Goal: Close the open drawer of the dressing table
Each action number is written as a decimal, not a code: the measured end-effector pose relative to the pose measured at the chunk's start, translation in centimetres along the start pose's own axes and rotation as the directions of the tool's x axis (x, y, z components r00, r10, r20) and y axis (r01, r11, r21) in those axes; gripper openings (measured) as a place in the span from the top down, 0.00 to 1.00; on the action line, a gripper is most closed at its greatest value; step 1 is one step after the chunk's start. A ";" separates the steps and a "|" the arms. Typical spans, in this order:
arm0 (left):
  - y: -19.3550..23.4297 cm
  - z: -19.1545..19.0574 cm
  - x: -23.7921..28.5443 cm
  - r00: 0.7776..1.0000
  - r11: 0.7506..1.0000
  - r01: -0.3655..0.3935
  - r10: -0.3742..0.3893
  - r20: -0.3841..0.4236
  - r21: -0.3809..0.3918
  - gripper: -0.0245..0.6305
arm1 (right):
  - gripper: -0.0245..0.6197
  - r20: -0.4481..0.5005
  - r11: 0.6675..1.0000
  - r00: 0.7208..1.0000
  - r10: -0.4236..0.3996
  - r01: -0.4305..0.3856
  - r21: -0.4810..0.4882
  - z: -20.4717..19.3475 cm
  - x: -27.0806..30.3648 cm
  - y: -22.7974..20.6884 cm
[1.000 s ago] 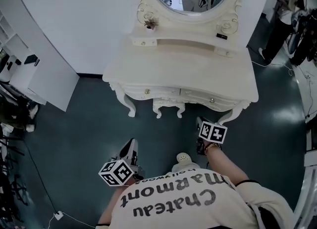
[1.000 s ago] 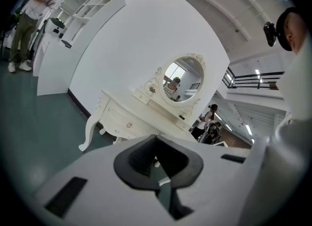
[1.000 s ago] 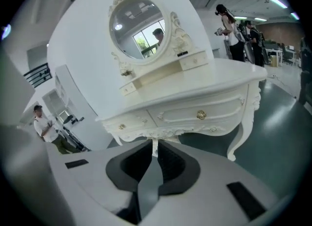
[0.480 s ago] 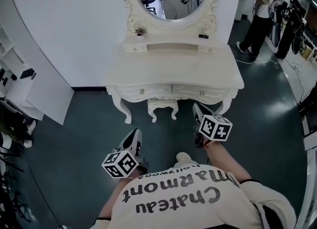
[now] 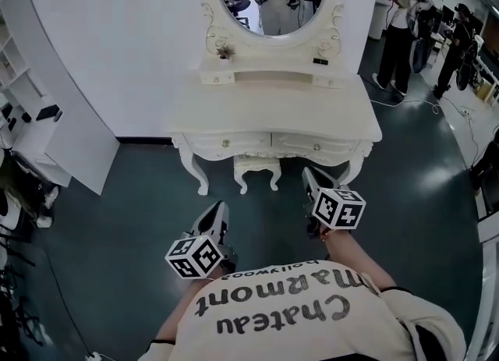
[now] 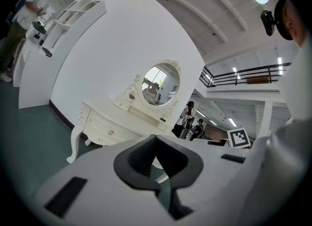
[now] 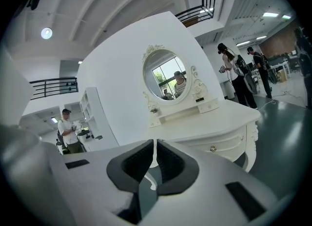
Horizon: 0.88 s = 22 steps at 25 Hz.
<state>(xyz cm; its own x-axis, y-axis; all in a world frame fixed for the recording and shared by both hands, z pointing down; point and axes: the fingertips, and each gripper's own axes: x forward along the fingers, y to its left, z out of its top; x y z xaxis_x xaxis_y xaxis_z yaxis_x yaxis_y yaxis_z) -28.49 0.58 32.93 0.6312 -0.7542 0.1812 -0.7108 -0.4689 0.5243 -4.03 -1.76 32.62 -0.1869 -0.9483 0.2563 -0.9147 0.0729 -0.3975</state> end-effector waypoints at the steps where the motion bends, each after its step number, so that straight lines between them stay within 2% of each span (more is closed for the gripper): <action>1: -0.2 0.1 0.1 1.000 1.000 -0.002 0.002 0.005 0.000 0.95 | 0.90 -0.002 1.000 1.000 0.002 -0.002 -0.012 0.1 0.0 0.0; 4: -0.9 0.3 0.5 1.000 1.000 -0.005 0.005 0.011 -0.006 0.95 | 0.90 -0.023 0.999 1.000 0.000 -0.001 -0.043 0.3 0.4 -0.5; 17: -3.2 -0.9 2.1 0.999 0.998 -0.038 0.039 0.020 -0.053 0.95 | 0.90 -0.060 0.998 0.998 0.026 -0.030 -0.059 1.4 0.4 -3.1; 22: -3.6 -1.4 1.9 0.999 0.998 -0.049 0.050 0.018 -0.040 0.95 | 0.90 -0.058 0.998 0.998 0.019 -0.023 -0.065 1.3 -0.3 -3.7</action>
<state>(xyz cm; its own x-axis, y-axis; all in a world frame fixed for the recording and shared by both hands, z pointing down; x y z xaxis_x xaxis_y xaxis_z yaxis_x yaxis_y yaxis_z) -24.34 1.51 32.60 0.5894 -0.7846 0.1924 -0.7279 -0.4124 0.5479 -0.12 -2.16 32.88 -0.2251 -0.9272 0.2992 -0.9314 0.1147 -0.3454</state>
